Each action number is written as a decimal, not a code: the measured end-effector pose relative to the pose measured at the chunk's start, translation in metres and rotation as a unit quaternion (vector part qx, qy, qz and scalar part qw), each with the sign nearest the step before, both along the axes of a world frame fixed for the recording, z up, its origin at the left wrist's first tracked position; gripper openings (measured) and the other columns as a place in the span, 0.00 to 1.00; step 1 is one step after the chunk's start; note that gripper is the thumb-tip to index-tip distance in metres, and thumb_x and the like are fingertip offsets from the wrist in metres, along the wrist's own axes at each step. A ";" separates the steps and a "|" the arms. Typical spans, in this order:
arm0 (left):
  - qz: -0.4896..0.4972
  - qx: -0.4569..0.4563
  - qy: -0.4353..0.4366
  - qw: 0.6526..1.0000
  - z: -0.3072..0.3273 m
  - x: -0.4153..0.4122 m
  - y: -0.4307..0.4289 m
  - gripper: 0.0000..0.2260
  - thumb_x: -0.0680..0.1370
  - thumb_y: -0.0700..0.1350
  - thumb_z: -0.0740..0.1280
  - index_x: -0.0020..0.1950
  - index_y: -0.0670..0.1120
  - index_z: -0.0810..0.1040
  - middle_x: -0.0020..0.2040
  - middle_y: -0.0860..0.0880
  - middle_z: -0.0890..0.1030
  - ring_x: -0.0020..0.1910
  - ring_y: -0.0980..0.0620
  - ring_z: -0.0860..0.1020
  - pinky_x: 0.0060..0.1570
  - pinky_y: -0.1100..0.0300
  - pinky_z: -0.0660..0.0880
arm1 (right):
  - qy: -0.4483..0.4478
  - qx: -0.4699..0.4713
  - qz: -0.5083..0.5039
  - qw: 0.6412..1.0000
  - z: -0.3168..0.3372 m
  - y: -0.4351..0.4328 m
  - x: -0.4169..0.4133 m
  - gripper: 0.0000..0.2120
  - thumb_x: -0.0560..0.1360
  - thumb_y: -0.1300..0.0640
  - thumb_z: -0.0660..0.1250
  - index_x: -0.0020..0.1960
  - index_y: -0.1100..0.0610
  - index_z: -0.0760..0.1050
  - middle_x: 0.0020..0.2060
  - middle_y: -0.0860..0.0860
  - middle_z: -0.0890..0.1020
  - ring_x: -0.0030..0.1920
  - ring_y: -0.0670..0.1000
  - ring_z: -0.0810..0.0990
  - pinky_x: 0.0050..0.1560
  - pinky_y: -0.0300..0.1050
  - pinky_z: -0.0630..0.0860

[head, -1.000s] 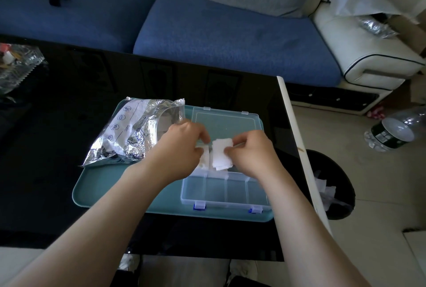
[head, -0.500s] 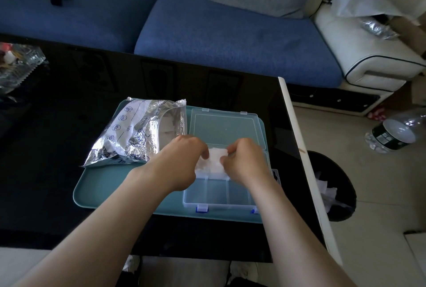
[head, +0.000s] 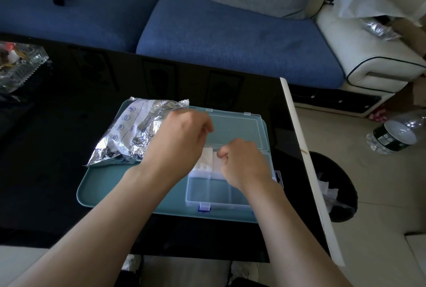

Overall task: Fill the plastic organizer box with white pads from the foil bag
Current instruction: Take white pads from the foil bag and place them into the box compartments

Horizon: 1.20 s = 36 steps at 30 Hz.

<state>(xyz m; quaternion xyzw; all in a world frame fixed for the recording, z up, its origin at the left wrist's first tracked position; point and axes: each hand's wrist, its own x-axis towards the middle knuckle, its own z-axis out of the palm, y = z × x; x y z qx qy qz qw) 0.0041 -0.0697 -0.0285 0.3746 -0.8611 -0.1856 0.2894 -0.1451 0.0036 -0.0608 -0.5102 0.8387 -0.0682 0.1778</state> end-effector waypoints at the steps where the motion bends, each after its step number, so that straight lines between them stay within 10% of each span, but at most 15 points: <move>1: 0.020 -0.031 0.017 0.999 0.003 0.001 -0.001 0.12 0.74 0.32 0.71 0.50 0.46 0.86 0.46 0.49 0.83 0.47 0.45 0.79 0.43 0.49 0.78 | -0.002 0.003 -0.001 1.000 0.002 0.000 0.001 0.16 0.77 0.67 0.62 0.53 0.53 0.86 0.48 0.53 0.86 0.46 0.59 0.85 0.45 0.48 0.81; 10: 0.187 0.025 -0.101 0.977 -0.011 0.030 -0.016 0.21 0.78 0.45 0.70 0.69 0.39 0.74 0.70 0.37 0.73 0.70 0.32 0.68 0.67 0.39 0.68 | 0.003 0.034 -0.040 0.999 0.011 -0.003 0.009 0.16 0.78 0.60 0.63 0.34 0.54 0.62 0.31 0.50 0.67 0.29 0.54 0.65 0.28 0.41 0.58; 16: 0.218 0.062 -0.092 0.970 -0.011 0.043 -0.023 0.04 0.82 0.37 0.62 0.47 0.40 0.71 0.46 0.39 0.77 0.39 0.42 0.70 0.38 0.50 0.64 | -0.017 -0.150 -0.062 0.987 0.027 -0.011 0.024 0.11 0.79 0.63 0.62 0.40 0.58 0.78 0.33 0.52 0.80 0.34 0.56 0.80 0.29 0.44 0.72; 18: 0.233 0.077 -0.103 0.964 -0.007 0.046 -0.022 0.07 0.80 0.33 0.61 0.45 0.42 0.68 0.38 0.44 0.73 0.33 0.47 0.65 0.35 0.52 0.61 | -0.086 -0.203 -0.035 0.975 0.031 -0.017 0.037 0.12 0.79 0.65 0.63 0.52 0.56 0.85 0.43 0.51 0.86 0.44 0.52 0.85 0.44 0.47 0.82; 27: 0.236 0.145 -0.093 0.956 0.003 0.056 -0.026 0.05 0.77 0.31 0.59 0.47 0.41 0.70 0.39 0.43 0.73 0.38 0.41 0.68 0.40 0.50 0.64 | -0.187 -0.183 0.048 0.964 0.020 -0.038 0.075 0.23 0.78 0.59 0.73 0.73 0.58 0.78 0.63 0.53 0.84 0.64 0.52 0.82 0.66 0.47 0.79; 36: 0.229 0.183 -0.096 0.951 0.009 0.064 -0.030 0.14 0.76 0.32 0.60 0.59 0.40 0.78 0.38 0.48 0.70 0.44 0.38 0.72 0.46 0.48 0.73 | -0.309 -0.135 0.035 0.941 0.012 -0.052 0.096 0.27 0.79 0.52 0.72 0.75 0.50 0.68 0.64 0.46 0.79 0.57 0.46 0.78 0.55 0.44 0.77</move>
